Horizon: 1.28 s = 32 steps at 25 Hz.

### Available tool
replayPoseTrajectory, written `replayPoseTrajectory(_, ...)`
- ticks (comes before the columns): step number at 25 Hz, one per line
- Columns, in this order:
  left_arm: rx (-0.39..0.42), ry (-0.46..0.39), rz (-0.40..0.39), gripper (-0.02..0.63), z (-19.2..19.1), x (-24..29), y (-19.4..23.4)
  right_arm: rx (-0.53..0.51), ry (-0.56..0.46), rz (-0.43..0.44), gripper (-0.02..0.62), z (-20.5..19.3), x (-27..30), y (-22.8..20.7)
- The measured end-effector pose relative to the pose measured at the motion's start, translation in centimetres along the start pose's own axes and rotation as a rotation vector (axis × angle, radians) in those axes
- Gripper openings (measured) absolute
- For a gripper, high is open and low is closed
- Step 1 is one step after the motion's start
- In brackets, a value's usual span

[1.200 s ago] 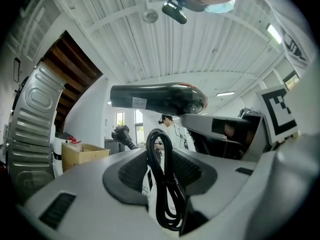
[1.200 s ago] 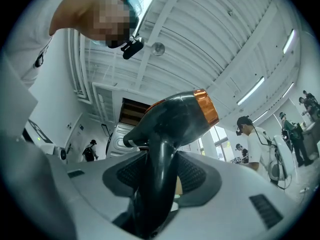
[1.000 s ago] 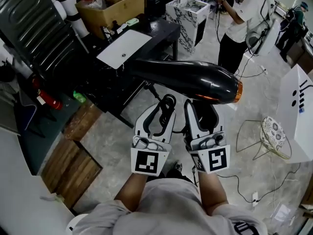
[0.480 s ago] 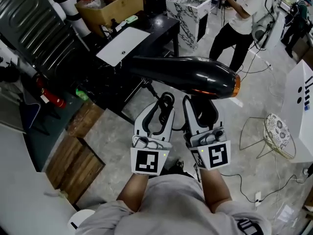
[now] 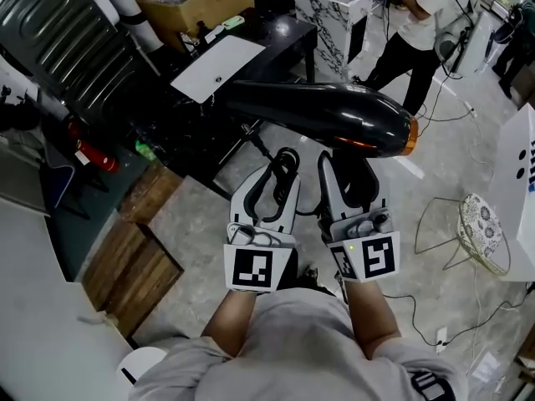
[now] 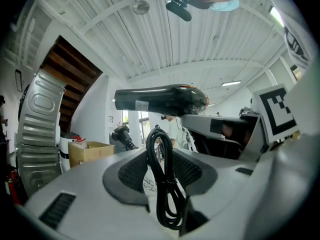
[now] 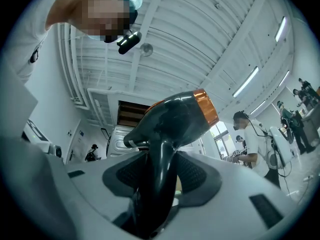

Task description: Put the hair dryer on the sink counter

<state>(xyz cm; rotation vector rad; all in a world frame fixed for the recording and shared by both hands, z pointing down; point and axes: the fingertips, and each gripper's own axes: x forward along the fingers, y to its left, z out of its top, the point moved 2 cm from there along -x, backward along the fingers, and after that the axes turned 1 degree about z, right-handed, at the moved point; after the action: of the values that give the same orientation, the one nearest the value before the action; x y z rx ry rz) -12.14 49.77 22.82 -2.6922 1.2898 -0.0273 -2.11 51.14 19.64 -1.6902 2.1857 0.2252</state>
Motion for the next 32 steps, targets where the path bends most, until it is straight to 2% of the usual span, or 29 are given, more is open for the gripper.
replayPoseTrajectory(8,-0.032,0.007,-0.029,0.163,-1.7,2.9,0.9,-0.026,0.033,-0.036,0.196,-1.8,1.8,-1.7)
replayPoseTrajectory(16,-0.052,-0.003,-0.113,0.163,-2.7,9.5,1.6,-0.076,0.046,-0.108,0.196,-3.2,5.3,-6.0)
replayPoseTrajectory(27,-0.104,0.029,-0.174,0.163,-4.9,18.9,5.8,-0.088,0.068,-0.164,0.195,-6.7,13.2,-10.8)
replayPoseTrajectory(32,-0.102,0.044,-0.229,0.163,-5.9,22.7,7.4,-0.117,0.092,-0.191,0.195,-8.0,16.4,-12.4)
